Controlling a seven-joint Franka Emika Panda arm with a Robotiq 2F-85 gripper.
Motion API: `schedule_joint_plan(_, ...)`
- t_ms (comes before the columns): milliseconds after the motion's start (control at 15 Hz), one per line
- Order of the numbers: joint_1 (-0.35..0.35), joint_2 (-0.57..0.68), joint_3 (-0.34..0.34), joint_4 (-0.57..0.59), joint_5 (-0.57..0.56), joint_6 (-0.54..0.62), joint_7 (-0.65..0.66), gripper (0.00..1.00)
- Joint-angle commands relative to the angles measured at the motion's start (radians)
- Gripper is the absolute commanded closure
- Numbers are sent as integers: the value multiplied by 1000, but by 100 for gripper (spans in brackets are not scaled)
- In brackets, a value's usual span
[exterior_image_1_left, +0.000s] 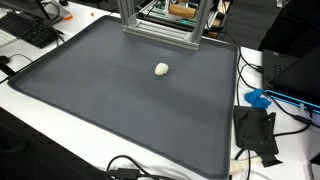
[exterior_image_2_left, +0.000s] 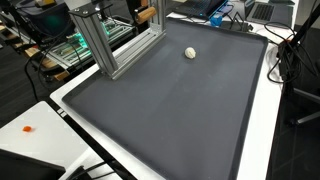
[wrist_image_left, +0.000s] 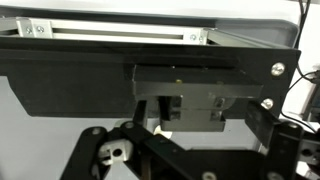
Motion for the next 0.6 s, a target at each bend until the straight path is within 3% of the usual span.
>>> schedule_joint_plan(0,-6,-35,5,-27,-20,-18,23,0)
schedule_joint_plan(133,-9,-38,7,-29,-27,-20,27,3)
schedule_joint_plan(400,-10,-46,11,-29,-40,-33,41,27)
schedule_joint_plan(533,-11,-49,13,-26,-45,-48,55,27)
